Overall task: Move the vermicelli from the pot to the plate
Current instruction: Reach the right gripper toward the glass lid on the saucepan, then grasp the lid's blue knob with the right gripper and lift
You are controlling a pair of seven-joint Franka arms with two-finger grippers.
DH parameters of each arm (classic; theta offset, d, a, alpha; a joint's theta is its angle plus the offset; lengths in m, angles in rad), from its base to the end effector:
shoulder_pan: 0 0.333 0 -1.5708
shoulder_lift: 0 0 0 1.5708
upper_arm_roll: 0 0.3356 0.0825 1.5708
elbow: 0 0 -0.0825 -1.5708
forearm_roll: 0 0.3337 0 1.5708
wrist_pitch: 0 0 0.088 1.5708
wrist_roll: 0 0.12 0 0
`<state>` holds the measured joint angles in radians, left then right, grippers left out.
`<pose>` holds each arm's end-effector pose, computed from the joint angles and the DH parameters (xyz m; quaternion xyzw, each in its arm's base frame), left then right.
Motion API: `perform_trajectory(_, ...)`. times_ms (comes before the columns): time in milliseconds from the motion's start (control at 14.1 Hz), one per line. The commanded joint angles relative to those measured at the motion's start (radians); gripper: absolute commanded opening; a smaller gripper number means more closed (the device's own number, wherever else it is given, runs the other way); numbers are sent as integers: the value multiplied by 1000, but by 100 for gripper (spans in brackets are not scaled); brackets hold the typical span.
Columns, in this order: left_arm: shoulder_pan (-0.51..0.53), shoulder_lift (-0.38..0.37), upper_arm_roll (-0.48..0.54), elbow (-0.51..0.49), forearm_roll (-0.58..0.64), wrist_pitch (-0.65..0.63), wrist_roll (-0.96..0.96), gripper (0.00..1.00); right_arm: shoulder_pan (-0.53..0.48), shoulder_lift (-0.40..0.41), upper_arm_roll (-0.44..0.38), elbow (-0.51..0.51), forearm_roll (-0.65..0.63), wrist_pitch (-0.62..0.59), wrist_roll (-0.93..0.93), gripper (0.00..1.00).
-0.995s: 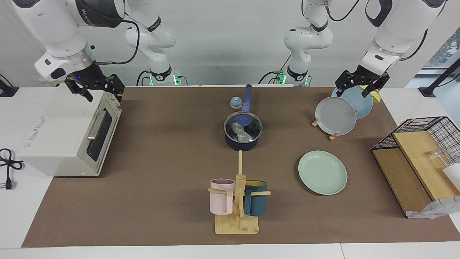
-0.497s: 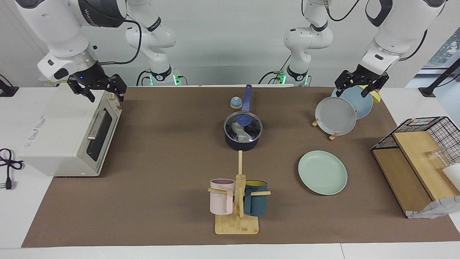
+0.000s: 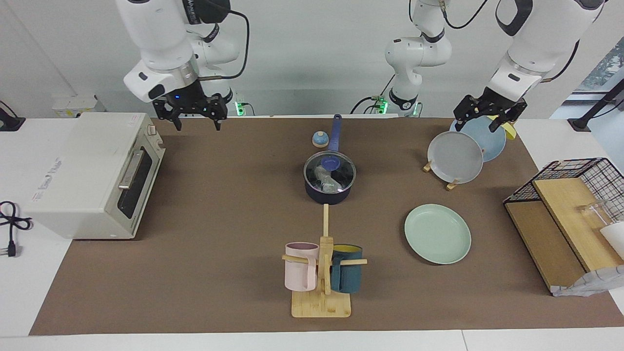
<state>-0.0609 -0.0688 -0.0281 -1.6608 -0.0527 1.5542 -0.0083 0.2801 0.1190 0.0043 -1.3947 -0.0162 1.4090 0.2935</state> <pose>0.4755 -0.0494 0.6258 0.9987 -0.0402 -0.0201 0.0244 0.5047 0.1451 0.6293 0.9986 -0.0054 -0.0479 0.0224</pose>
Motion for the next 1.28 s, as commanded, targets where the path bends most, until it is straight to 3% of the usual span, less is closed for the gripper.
perform_trajectory(0, -5, -5, 4, 4, -12, 10, -10, 100, 94, 146, -4, 166, 19, -36, 146, 100)
perform_trajectory(284, -7, -3, 4, 9, -12, 17, -12, 100, 198, 292, 28, 296, 44, 22, 321, 100)
perform_trajectory(853, 6, -16, 7, -19, -10, 73, -13, 100, 360, 418, 52, 299, 32, 178, 515, 100)
perform_trajectory(1208, 7, -16, 7, -19, -10, 72, -15, 100, 389, 386, 54, 111, 21, 303, 451, 100)
